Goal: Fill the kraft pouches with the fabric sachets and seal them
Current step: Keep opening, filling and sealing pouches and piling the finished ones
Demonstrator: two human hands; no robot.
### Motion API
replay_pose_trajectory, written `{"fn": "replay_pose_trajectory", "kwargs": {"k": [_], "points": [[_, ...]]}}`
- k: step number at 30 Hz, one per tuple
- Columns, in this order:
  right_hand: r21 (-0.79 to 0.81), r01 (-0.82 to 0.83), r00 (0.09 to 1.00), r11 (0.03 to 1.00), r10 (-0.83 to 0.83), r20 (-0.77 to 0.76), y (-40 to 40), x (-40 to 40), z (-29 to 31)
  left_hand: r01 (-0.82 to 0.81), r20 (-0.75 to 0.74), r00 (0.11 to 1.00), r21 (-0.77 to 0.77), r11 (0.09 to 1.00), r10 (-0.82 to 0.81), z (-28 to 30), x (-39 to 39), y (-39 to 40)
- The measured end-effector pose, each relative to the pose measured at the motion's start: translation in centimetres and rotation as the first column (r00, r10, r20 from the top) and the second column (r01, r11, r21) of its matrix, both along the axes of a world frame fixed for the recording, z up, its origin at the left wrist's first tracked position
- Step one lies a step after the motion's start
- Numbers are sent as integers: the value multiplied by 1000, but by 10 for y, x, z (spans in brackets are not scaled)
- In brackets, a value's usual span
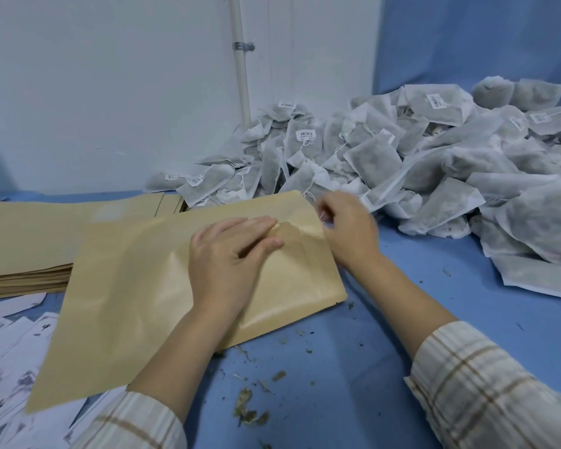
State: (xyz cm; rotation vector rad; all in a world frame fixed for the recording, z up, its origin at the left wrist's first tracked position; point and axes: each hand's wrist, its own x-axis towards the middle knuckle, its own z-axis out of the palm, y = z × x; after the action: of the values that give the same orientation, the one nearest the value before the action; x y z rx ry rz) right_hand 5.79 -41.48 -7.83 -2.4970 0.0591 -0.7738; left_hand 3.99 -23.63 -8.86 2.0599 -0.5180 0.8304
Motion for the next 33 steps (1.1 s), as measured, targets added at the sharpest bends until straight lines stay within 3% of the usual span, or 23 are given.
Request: {"fn": "replay_pose_trajectory", "kwargs": {"k": [2, 5, 7, 9, 11, 12, 14, 17, 19, 20, 22, 25, 30, 33], "points": [[-198, 209, 968, 958, -174, 180, -7, 4, -5, -16, -7, 1000, -9, 1000, 16, 1, 0, 1], [-550, 350, 920, 759, -388, 51, -26, 12, -14, -22, -8, 1000, -8, 1000, 22, 1, 0, 2], [-560, 405, 894, 723, -441, 77, -43, 12, -14, -20, -8, 1000, -9, 1000, 20, 1, 0, 1], [-426, 470, 883, 773, -410, 230, -43, 10, -17, -23, -10, 1000, -6, 1000, 23, 1, 0, 2], [-125, 479, 824, 869, -395, 407, -37, 10, -13, -24, -13, 1000, -2, 1000, 24, 1, 1, 2], [63, 429, 804, 901, -412, 429, -32, 9, -8, -24, -13, 1000, -4, 1000, 24, 1, 1, 2], [393, 299, 798, 869, -454, 396, -20, 8, -4, -29, -3, 1000, -6, 1000, 29, 1, 1, 2], [725, 95, 845, 682, -440, 304, -12, 10, -3, -49, 14, 999, -26, 998, 49, 1, 2, 3], [904, -29, 905, 427, -373, 205, -13, 13, -2, -58, 20, 998, -44, 997, 59, 1, 3, 4], [948, -63, 932, 313, -322, 168, -14, 14, -3, -65, 22, 998, -53, 997, 66, 1, 3, 4], [977, -81, 971, 199, -206, 122, -13, 14, -6, -84, 19, 996, -72, 994, 86, 2, 3, 5], [965, -103, 995, 242, 39, 97, -9, 16, -10, -99, 30, 994, -102, 990, 103, 2, 3, 5], [814, -53, 986, 579, 161, -50, -7, 11, -14, -104, 49, 992, -155, 983, 113, 5, 2, 7], [816, -156, 921, 556, 380, -82, 4, 5, -9, -39, 42, 998, -129, 991, 45, 4, -1, 2]]}}
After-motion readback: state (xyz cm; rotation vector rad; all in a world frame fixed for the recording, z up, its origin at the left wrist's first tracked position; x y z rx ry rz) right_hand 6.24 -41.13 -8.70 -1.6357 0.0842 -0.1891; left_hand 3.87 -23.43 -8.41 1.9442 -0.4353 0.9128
